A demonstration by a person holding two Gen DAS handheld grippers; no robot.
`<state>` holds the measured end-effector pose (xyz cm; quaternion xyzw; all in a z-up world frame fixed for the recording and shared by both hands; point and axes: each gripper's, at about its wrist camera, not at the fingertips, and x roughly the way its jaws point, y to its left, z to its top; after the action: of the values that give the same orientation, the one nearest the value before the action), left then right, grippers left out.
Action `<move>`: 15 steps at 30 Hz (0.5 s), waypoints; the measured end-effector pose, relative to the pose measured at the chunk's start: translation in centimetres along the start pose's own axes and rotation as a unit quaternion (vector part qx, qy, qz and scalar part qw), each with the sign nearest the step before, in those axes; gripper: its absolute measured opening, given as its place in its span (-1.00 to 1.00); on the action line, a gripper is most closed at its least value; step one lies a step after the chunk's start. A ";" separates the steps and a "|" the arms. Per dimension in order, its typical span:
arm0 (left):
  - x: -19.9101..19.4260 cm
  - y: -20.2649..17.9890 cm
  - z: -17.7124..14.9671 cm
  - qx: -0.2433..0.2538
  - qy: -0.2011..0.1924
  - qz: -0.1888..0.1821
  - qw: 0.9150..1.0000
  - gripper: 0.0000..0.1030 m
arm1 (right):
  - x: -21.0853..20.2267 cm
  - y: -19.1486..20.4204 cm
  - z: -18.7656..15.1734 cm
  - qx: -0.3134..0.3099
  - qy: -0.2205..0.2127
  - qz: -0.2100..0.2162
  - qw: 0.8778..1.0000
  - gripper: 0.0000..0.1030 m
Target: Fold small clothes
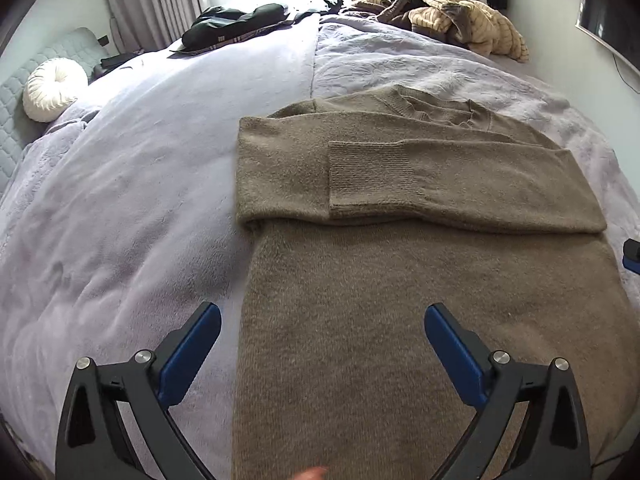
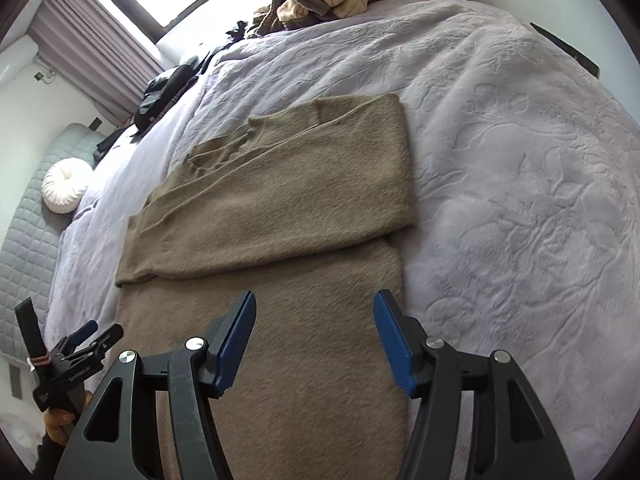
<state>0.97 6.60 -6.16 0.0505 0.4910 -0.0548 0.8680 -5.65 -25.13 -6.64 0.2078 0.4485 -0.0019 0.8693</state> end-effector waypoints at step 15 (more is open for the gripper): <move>-2.2 1.2 -2.9 -0.018 -0.007 -0.016 1.000 0.98 | -2.1 0.5 -4.3 -0.002 0.002 0.032 0.999 0.99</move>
<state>-2.47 8.35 -5.68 0.0270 0.4868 -0.0602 0.8710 -10.17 -23.49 -7.03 0.2201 0.4434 0.0272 0.8685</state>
